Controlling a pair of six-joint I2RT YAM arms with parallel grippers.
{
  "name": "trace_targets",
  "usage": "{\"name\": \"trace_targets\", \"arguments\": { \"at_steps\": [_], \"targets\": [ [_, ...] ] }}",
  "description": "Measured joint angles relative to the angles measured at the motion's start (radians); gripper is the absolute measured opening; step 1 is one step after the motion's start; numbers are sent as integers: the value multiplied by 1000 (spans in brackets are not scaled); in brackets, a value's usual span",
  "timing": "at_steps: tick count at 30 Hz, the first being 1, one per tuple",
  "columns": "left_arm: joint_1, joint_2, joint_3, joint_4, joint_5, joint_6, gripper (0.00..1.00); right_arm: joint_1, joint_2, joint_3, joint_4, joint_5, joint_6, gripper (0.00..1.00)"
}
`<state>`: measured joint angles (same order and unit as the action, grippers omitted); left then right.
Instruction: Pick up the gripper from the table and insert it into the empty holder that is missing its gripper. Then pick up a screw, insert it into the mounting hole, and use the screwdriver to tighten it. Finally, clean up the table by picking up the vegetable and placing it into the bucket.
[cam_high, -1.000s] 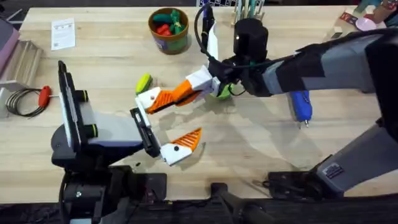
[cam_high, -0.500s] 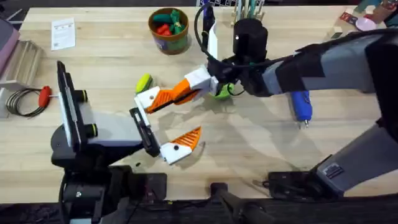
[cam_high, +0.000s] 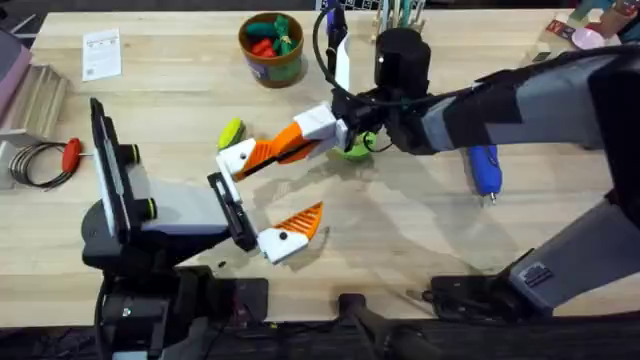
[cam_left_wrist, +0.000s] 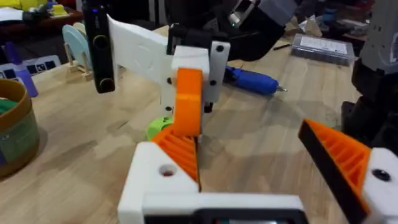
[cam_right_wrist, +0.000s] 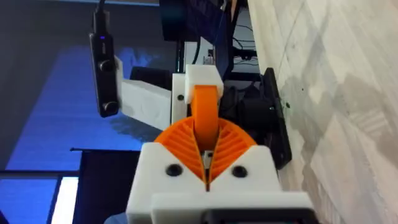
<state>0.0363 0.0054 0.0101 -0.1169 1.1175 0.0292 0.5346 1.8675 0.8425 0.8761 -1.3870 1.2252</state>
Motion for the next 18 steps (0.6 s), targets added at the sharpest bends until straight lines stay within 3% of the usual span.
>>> {"name": "trace_targets", "arguments": {
  "at_steps": [18],
  "targets": [
    [0,0,0,1,-7,0,986,3,0,2,0,7,4,8]
  ]
}}
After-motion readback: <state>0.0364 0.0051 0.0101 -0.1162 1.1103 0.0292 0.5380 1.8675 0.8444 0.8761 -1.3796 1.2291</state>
